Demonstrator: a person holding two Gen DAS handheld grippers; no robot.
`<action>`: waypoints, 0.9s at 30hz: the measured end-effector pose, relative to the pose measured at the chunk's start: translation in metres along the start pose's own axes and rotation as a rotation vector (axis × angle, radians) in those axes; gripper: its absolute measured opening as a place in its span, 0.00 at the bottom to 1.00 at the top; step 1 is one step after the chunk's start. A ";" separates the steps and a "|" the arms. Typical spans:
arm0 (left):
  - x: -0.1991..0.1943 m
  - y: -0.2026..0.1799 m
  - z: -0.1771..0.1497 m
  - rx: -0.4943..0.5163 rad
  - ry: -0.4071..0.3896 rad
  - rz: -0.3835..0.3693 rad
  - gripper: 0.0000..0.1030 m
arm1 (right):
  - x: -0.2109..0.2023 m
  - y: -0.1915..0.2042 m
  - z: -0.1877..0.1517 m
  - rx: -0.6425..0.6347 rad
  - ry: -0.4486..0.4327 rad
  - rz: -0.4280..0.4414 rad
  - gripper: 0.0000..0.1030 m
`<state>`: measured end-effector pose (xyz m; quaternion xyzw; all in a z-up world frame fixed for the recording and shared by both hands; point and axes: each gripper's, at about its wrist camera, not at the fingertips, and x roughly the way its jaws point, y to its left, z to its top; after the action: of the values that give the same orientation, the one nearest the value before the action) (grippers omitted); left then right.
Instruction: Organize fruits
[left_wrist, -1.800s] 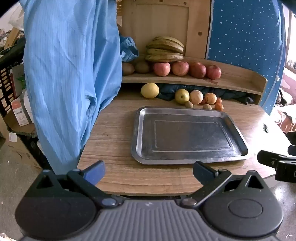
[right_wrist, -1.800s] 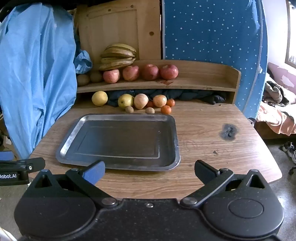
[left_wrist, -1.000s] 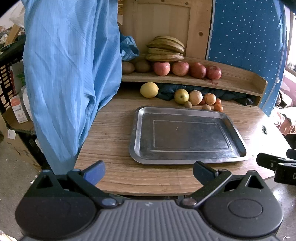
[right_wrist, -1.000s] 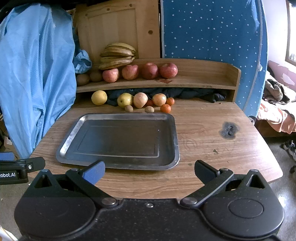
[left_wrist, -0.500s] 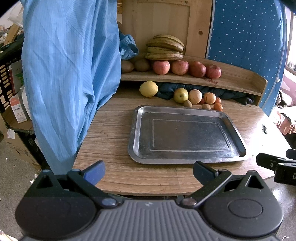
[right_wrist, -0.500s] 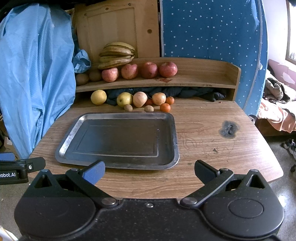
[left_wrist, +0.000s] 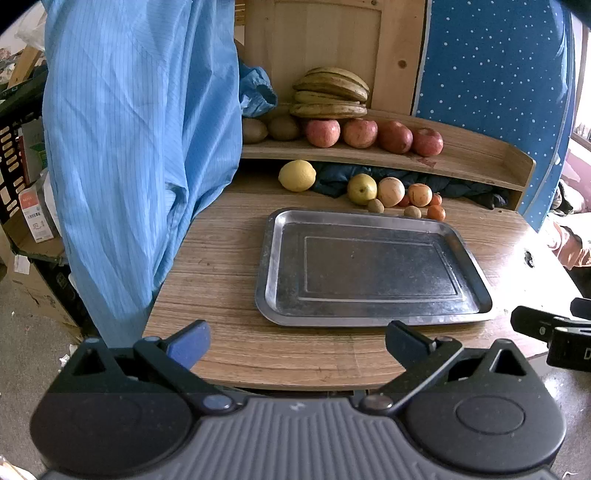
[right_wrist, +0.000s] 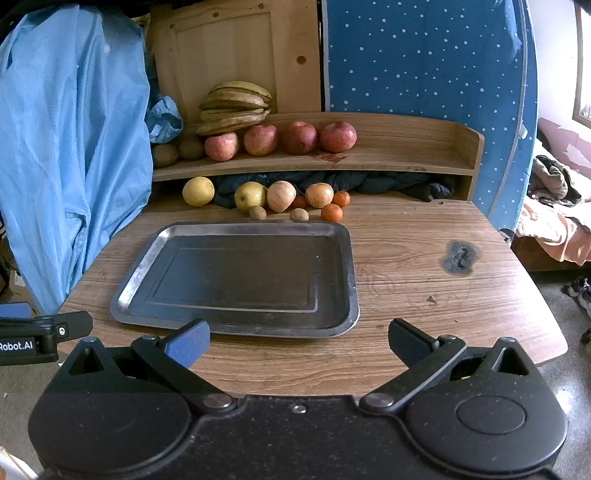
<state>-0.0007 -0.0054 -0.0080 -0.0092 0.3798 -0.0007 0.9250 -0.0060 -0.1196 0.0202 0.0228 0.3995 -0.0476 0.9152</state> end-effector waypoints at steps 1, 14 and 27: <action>0.000 0.000 0.000 0.000 0.000 0.001 1.00 | 0.000 0.000 0.000 0.000 0.000 0.000 1.00; 0.002 -0.001 0.000 -0.003 0.002 -0.001 1.00 | -0.001 -0.001 -0.002 0.003 0.002 -0.001 1.00; 0.003 -0.004 -0.001 -0.006 0.011 -0.002 1.00 | -0.001 -0.005 -0.001 0.006 0.006 0.005 1.00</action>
<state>0.0009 -0.0095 -0.0103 -0.0122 0.3848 -0.0008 0.9229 -0.0078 -0.1246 0.0207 0.0266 0.4022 -0.0463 0.9140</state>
